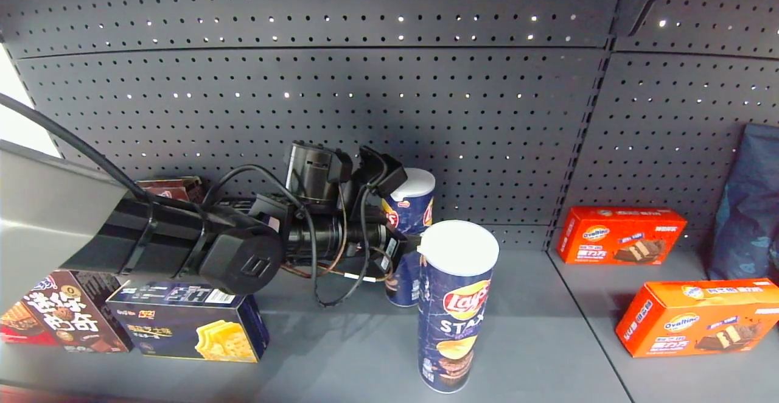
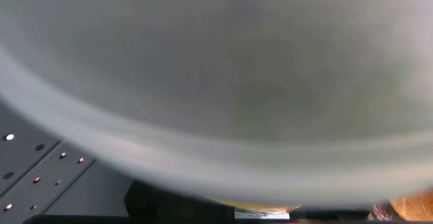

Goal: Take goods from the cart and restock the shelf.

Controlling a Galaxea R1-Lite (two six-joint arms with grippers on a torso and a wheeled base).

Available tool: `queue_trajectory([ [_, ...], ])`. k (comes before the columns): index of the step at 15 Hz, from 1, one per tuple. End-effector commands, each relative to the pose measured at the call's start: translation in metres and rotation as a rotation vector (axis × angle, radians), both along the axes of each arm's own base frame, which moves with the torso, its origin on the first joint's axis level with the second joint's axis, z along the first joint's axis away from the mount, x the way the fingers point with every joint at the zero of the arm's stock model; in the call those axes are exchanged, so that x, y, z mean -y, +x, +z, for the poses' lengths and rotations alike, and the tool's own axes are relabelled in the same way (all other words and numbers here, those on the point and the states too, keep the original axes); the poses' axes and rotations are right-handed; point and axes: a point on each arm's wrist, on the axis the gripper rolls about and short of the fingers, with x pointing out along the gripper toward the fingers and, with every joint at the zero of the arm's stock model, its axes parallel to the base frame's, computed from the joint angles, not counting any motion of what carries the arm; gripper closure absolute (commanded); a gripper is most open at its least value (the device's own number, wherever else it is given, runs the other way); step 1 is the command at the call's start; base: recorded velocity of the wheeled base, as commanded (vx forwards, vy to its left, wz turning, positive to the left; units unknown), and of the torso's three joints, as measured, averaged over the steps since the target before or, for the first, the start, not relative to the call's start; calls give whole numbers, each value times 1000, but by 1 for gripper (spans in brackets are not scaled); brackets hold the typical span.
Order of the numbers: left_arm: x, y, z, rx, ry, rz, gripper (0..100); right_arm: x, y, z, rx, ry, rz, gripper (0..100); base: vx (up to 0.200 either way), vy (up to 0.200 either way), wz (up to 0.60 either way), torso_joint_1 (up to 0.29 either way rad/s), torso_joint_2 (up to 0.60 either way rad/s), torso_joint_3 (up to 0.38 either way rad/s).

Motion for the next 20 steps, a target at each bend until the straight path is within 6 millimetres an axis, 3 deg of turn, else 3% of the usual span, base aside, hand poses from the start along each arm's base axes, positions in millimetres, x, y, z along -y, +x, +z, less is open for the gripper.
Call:
queue_trajectory([
  [1, 2, 1, -3, 1, -2, -2, 100, 0, 0, 0, -1, 0, 1, 0, 0, 0, 0, 0, 0, 0],
  [9, 11, 2, -3, 9, -5, -14, 100, 0, 0, 0, -1, 0, 1, 0, 0, 0, 0, 0, 0, 0],
  [10, 11, 1, -2, 12, -4, -8, 0, 0, 0, 0, -1, 0, -1, 0, 0, 0, 0, 0, 0, 0],
  [15, 1, -6, 0, 10, 8, 22, 0, 0, 0, 0, -1, 0, 1, 0, 0, 0, 0, 0, 0, 0],
  [20, -30, -26, 5, -2, 25, 84, 0, 0, 0, 0, -1, 0, 1, 0, 0, 0, 0, 0, 0, 0],
])
